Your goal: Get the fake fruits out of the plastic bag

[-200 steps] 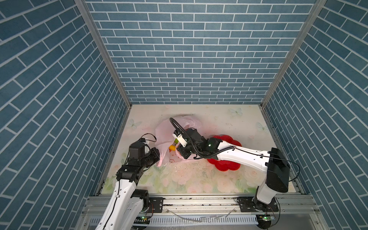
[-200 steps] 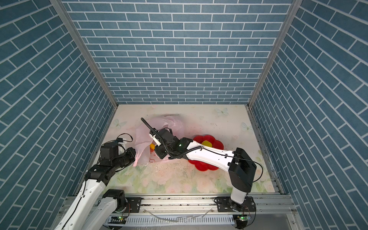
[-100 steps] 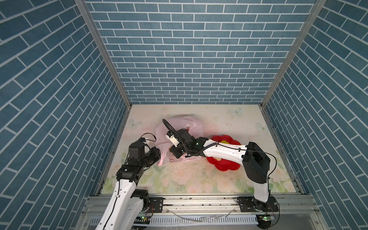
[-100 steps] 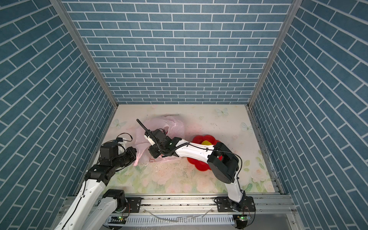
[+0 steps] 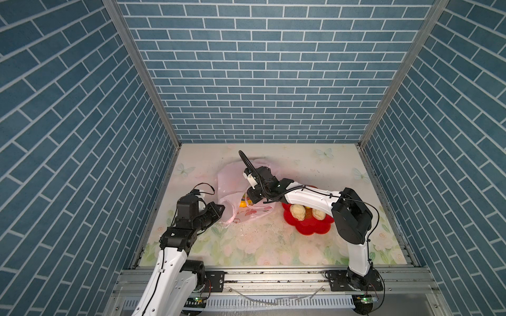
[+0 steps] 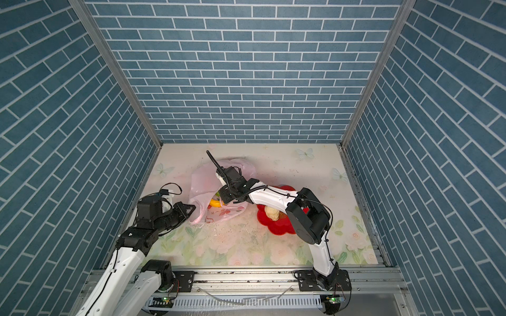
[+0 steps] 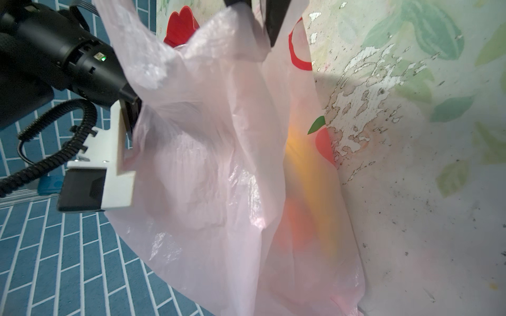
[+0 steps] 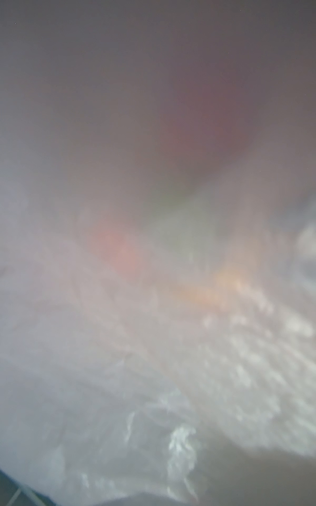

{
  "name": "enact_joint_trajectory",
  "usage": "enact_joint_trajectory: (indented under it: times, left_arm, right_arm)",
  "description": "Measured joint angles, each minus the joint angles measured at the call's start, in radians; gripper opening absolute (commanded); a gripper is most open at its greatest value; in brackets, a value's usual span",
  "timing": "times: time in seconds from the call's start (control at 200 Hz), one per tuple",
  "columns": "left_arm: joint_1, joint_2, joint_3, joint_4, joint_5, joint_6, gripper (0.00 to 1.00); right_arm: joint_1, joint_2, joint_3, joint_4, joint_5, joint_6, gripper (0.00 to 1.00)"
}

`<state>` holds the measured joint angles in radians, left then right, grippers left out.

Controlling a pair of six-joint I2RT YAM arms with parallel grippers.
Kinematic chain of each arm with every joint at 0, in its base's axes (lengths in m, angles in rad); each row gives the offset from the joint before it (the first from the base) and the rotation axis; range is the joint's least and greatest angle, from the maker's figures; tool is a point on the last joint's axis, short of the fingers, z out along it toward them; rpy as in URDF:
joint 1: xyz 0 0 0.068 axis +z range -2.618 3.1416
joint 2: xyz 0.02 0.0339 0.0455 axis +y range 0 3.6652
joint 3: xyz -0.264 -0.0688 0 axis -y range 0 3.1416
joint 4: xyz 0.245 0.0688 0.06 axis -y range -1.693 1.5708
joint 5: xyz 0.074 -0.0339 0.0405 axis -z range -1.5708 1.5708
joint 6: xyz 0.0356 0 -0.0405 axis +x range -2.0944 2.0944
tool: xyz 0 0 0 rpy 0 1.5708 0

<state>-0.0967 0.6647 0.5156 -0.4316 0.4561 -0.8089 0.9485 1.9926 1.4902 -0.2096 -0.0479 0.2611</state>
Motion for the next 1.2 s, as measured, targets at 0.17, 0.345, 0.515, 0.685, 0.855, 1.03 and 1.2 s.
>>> enact_joint_trajectory:
  times: [0.17, 0.345, 0.515, 0.685, 0.855, 1.03, 1.2]
  left_arm:
    - [0.0, -0.004, 0.0, -0.013, -0.005, 0.0, 0.13]
    - [0.0, -0.011, 0.0, -0.026, -0.01, 0.0, 0.13]
    - [0.0, -0.011, 0.0, -0.031, -0.011, 0.0, 0.22]
    - [0.0, -0.044, 0.01, -0.097, -0.019, 0.019, 0.43]
    - [0.0, -0.071, 0.084, -0.207, -0.025, 0.069, 0.53]
    - [0.0, -0.097, 0.183, -0.325, -0.022, 0.132, 0.55]
    - [0.0, -0.08, 0.288, -0.398, 0.047, 0.201, 0.58]
  right_arm:
    - [-0.023, 0.0, -0.027, -0.012, 0.025, -0.008, 0.22]
    - [-0.034, -0.002, -0.066, -0.032, 0.058, -0.008, 0.21]
    - [-0.036, -0.021, -0.114, -0.048, 0.075, -0.008, 0.21]
    - [-0.036, -0.051, -0.131, -0.052, 0.087, -0.007, 0.21]
    - [-0.036, -0.068, -0.131, -0.045, 0.089, -0.006, 0.21]
    - [-0.037, -0.068, -0.131, -0.04, 0.088, -0.004, 0.21]
    - [-0.037, -0.068, -0.131, -0.039, 0.087, -0.004, 0.21]
